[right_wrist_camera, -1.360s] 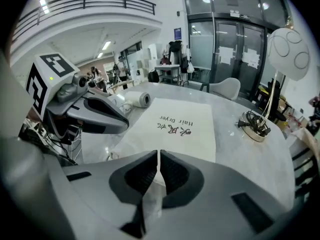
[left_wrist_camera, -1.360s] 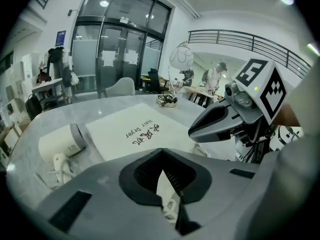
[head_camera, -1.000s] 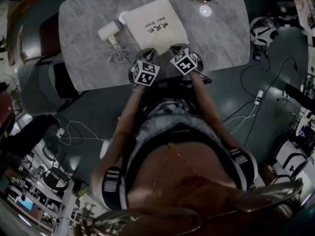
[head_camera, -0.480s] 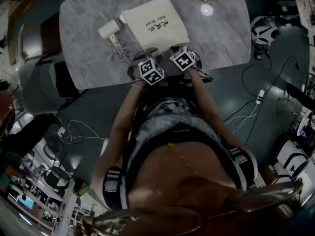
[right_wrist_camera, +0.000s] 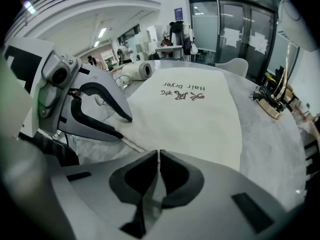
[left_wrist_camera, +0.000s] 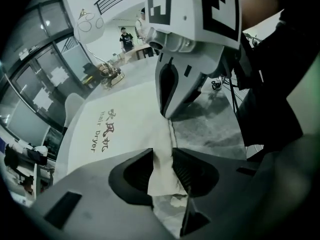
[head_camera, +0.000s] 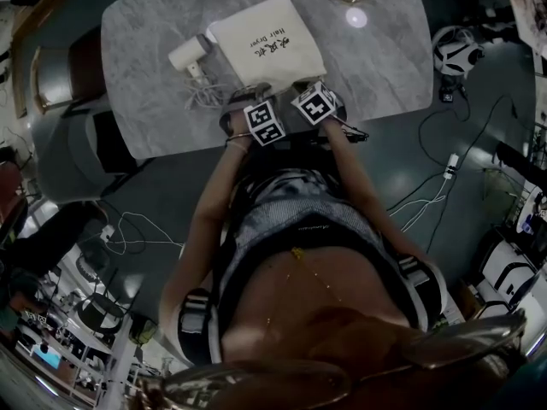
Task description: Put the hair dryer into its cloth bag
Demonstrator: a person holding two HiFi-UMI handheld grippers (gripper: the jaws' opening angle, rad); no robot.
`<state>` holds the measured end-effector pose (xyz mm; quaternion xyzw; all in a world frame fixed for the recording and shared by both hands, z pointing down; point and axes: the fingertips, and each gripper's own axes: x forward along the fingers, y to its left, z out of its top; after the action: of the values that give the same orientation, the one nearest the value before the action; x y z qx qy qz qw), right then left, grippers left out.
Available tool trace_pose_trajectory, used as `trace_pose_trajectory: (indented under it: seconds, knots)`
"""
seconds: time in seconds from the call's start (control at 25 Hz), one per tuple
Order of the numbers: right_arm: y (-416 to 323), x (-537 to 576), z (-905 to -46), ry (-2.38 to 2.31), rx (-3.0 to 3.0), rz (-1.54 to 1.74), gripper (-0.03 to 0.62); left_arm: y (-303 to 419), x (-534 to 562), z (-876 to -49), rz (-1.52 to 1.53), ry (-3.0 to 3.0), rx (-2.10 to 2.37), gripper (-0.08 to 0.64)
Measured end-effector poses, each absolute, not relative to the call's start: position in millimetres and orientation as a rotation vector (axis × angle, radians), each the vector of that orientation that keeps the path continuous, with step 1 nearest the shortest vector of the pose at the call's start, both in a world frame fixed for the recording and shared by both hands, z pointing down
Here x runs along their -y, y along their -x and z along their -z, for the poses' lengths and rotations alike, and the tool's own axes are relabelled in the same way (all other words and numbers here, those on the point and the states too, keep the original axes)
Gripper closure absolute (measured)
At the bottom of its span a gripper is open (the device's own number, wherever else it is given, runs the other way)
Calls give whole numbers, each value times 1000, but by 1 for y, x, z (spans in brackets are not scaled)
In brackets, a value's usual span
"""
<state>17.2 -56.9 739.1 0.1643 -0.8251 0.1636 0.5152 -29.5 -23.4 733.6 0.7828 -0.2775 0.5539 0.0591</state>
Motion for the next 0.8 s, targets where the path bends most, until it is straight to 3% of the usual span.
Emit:
trace_pose_trajectory:
  seconds: [0.28,0.6,0.8]
  knots:
    - [-12,53,-725,-309,2010,-293,520,37,26,-727,-1633,-2367,924,518]
    - [-6,56,-682,-226,2064,20,517,53,32,-695,-1473,-2360,1021,525]
    - [-1,56,-672,-185,2065,131,409,64,39,-671,-1305,-2347,1102,525]
